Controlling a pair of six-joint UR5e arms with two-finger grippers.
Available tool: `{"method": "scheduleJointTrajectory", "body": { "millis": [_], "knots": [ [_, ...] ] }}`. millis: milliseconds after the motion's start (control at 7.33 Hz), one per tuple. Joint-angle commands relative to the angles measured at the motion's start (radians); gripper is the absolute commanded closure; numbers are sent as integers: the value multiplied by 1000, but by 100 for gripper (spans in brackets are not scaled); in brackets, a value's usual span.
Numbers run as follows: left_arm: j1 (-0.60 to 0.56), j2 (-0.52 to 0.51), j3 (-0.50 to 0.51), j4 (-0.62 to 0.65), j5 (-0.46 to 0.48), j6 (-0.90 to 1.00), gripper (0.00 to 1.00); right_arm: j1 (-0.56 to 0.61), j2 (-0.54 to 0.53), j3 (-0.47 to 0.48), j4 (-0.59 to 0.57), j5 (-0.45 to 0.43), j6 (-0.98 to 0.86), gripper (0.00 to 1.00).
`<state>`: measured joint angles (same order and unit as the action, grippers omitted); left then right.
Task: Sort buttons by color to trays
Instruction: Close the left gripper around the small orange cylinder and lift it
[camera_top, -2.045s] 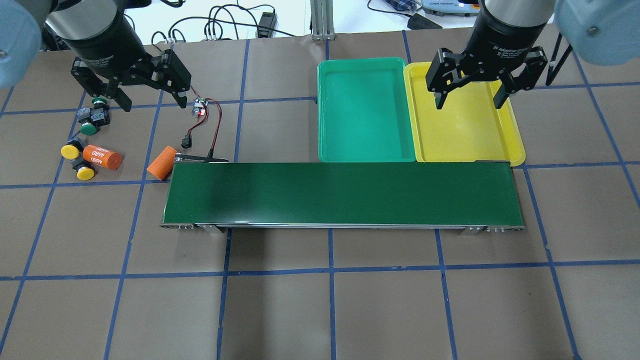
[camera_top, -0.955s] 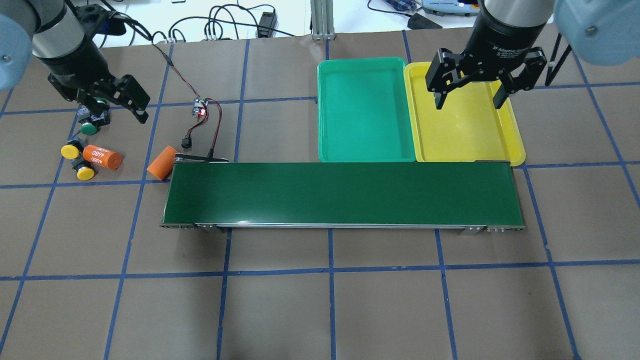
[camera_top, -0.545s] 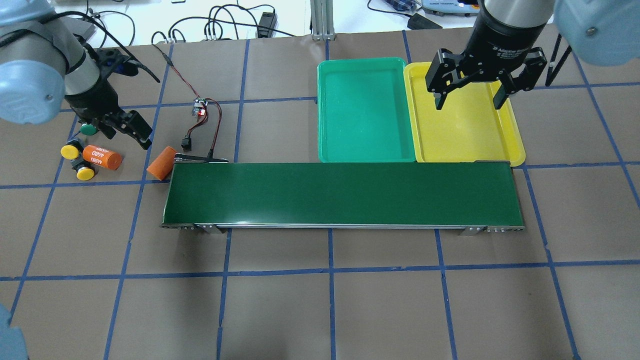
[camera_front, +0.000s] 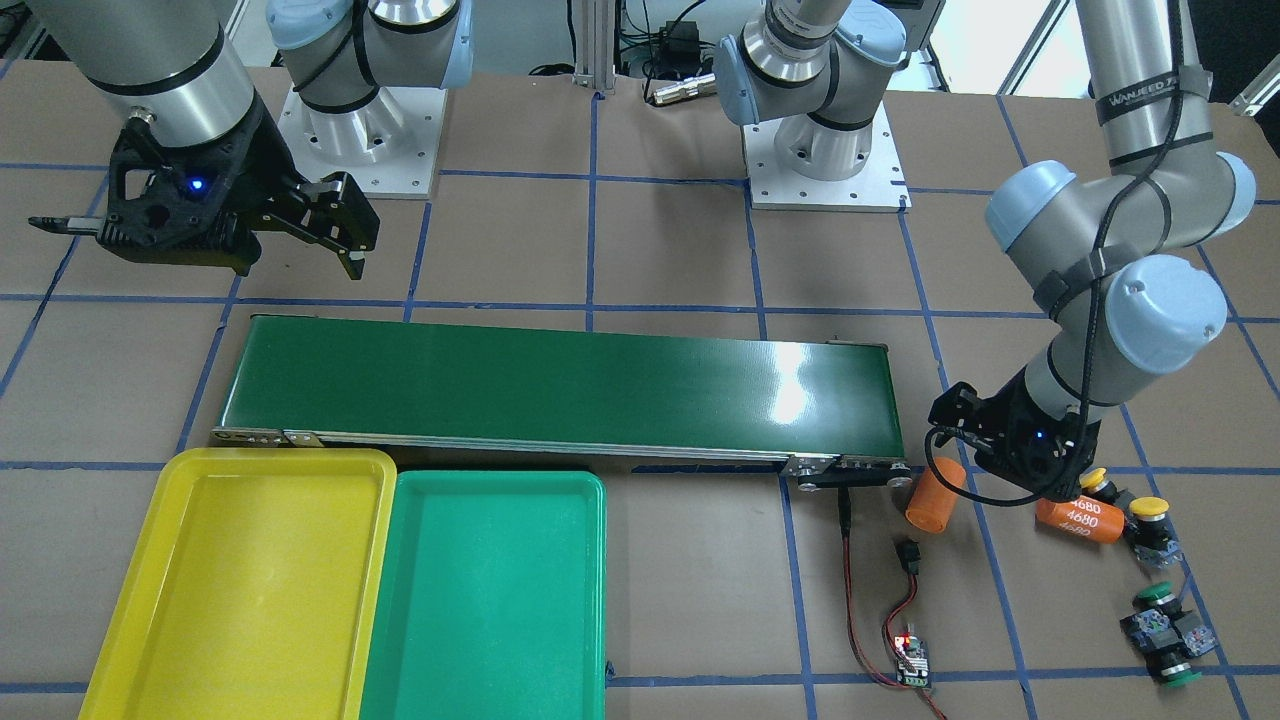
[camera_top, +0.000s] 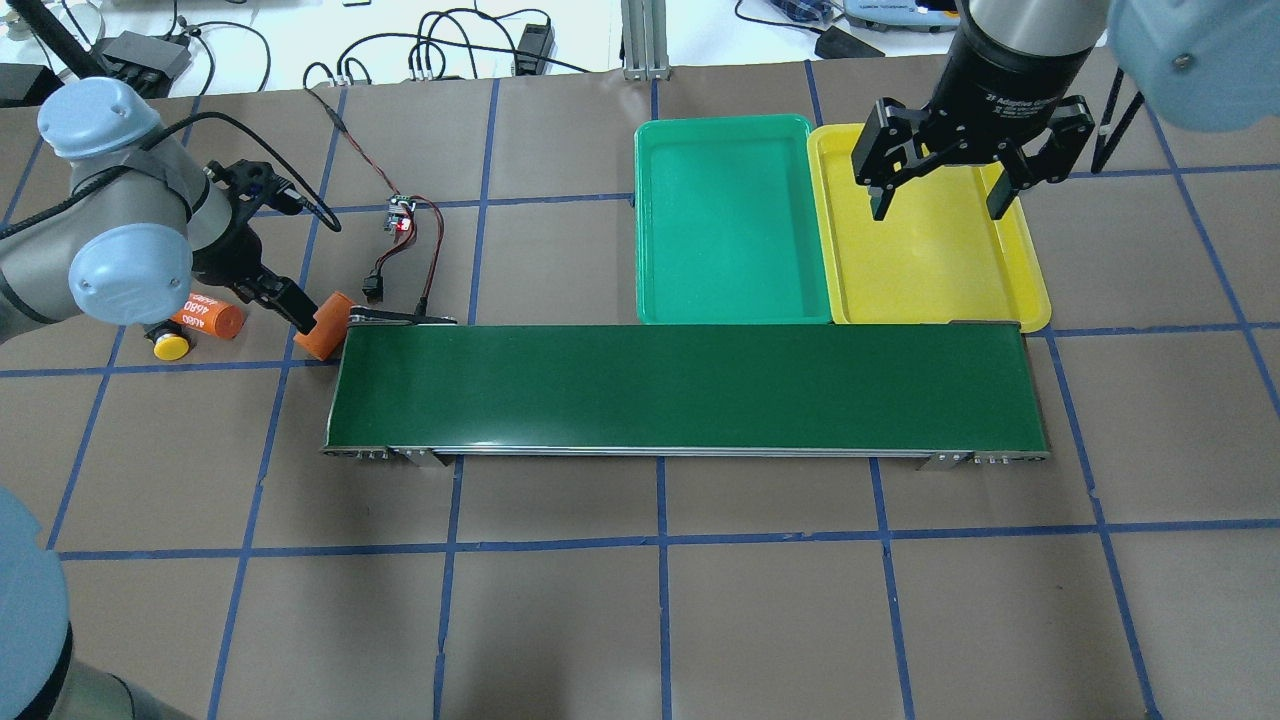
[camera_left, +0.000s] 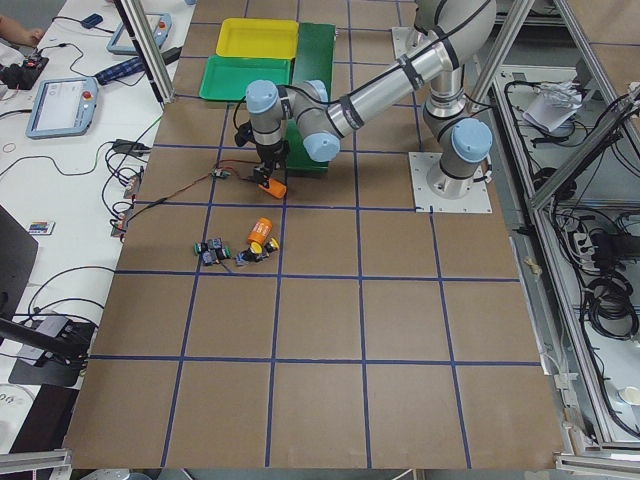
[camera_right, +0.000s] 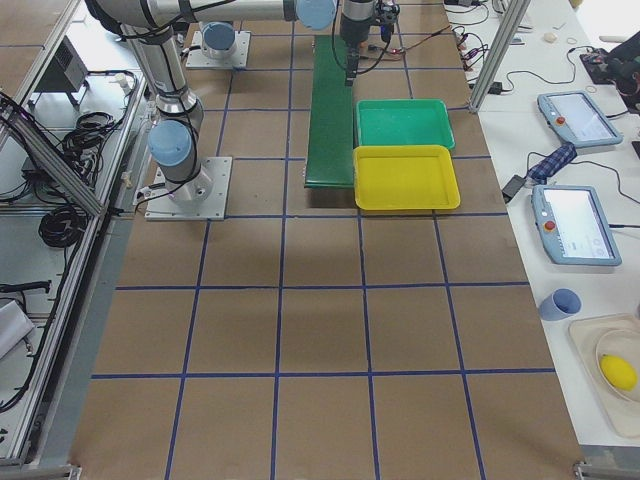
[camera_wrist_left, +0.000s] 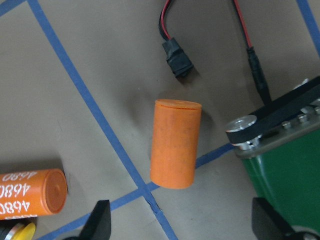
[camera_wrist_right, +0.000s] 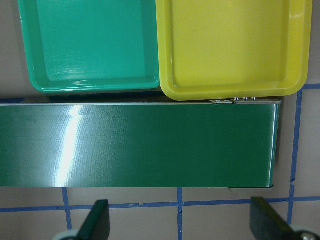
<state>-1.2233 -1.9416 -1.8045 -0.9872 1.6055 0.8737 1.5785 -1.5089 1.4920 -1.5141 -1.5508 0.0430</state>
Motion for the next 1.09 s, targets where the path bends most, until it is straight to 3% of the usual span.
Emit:
{"method": "scheduleJointTrajectory", "body": {
  "millis": [0,409,545,682,818,955],
  "knots": [
    [34,-68,-10,30,-56,76,0,0,0,1,0,0,0,0],
    [28,-71,-13,15,-94,57,0,0,0,1,0,0,0,0],
    [30,-82,-13,12,-95,56,10,0,0,1,-1,0,0,0],
    [41,-95,-7,12,-95,59,43,0,0,2,0,0,0,0],
    [39,-94,-6,12,-93,67,91,0,0,2,0,0,0,0],
    [39,-71,2,1,-88,77,100,0,0,2,0,0,0,0]
  ]
}}
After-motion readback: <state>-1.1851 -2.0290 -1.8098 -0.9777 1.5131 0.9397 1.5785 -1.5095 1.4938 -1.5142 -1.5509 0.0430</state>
